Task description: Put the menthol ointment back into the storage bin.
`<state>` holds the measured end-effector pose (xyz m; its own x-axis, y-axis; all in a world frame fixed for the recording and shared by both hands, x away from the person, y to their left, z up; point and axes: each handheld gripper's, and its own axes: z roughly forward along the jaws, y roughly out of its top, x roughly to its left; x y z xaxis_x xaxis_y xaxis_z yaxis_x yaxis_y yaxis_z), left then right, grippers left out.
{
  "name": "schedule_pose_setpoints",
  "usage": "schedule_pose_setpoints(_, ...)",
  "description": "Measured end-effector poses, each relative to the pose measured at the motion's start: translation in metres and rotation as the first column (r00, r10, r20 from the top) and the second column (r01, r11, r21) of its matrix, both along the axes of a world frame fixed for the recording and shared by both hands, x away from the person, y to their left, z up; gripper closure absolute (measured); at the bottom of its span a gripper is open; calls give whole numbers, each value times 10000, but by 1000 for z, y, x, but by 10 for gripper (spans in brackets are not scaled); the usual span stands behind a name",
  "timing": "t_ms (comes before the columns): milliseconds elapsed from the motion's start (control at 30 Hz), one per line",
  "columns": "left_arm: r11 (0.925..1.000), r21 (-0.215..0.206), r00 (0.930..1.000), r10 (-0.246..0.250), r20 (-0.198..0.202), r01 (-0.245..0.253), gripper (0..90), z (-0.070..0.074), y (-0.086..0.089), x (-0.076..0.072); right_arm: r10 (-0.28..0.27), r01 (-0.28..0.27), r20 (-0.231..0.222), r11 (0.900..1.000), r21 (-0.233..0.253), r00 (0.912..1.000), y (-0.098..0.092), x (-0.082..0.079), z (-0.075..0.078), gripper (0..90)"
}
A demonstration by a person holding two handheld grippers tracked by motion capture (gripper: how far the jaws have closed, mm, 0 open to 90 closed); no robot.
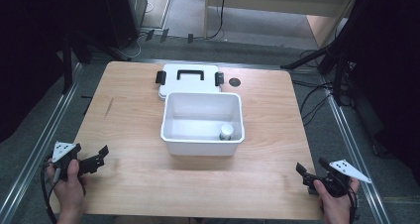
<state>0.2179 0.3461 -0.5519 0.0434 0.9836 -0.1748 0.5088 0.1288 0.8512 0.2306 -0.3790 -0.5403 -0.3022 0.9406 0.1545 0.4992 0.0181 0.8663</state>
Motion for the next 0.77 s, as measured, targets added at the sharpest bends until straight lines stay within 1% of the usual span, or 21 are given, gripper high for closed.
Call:
schedule_pose_setpoints(67, 10000, -31, 10000, 18, 14, -18, 3, 0, 0, 0, 23, -23, 42, 10000, 20, 10000, 0, 1, -2, 51)
schedule_pose_setpoints(133, 10000, -25, 10000, 43, 26, -43, 3, 0, 0, 0, -84, 84, 106, 10000, -4, 9999, 2, 2, -4, 55)
schedule_pose_setpoints(200, 10000, 0, 10000, 52, 24, -52, 3, 0, -1, 0, -170, 172, 270, 9998, -53, 9995, 5, 4, -5, 74)
schedule_pose_setpoints(233, 10000, 0, 10000, 52, 24, -52, 3, 0, -1, 0, -170, 172, 270, 9998, -53, 9995, 5, 4, -5, 74)
schedule_pose_setpoints(300, 10000, -42, 10000, 72, 16, -72, 3, 0, -1, 0, -449, 469, 657, 9985, -286, 9968, 8, 2, -5, 132)
schedule_pose_setpoints(333, 10000, -58, 10000, 58, 4, -58, 3, 0, 0, 0, -610, 635, 790, 9975, -297, 9950, 9, 1, -5, 132)
schedule_pose_setpoints(400, 10000, -72, 10000, 36, -7, -36, 3, 0, -1, 0, -631, 638, 874, 9979, -57, 9942, 10, 2, -5, 130)
schedule_pose_setpoints(433, 10000, -72, 10000, 36, -7, -36, 3, 0, -1, 0, -631, 638, 874, 9979, -57, 9942, 10, 2, -5, 130)
schedule_pose_setpoints(467, 10000, -53, 10000, 37, 5, -37, 3, 0, -1, 0, -511, 520, 875, 9986, -77, 9949, 10, 3, -5, 127)
schedule_pose_setpoints(533, 10000, -27, 10000, 34, -24, -34, 3, 0, -1, -1, -591, 605, 826, 9981, -144, 9948, 11, 4, -5, 128)
schedule_pose_setpoints(600, 10000, -2, 10000, 39, -25, -39, 3, 0, -1, -1, -521, 536, 801, 9984, -163, 9954, 11, 4, -5, 127)
schedule_pose_setpoints(667, 10000, 23, 10000, 32, -33, -32, 3, 0, -2, 0, -884, 917, 720, 9948, -435, 9935, 13, 5, -5, 129)
schedule_pose_setpoints(767, 10000, 22, 10000, 36, -35, -35, 3, 0, -2, 0, -861, 894, 704, 9949, -458, 9938, 14, 5, -5, 129)
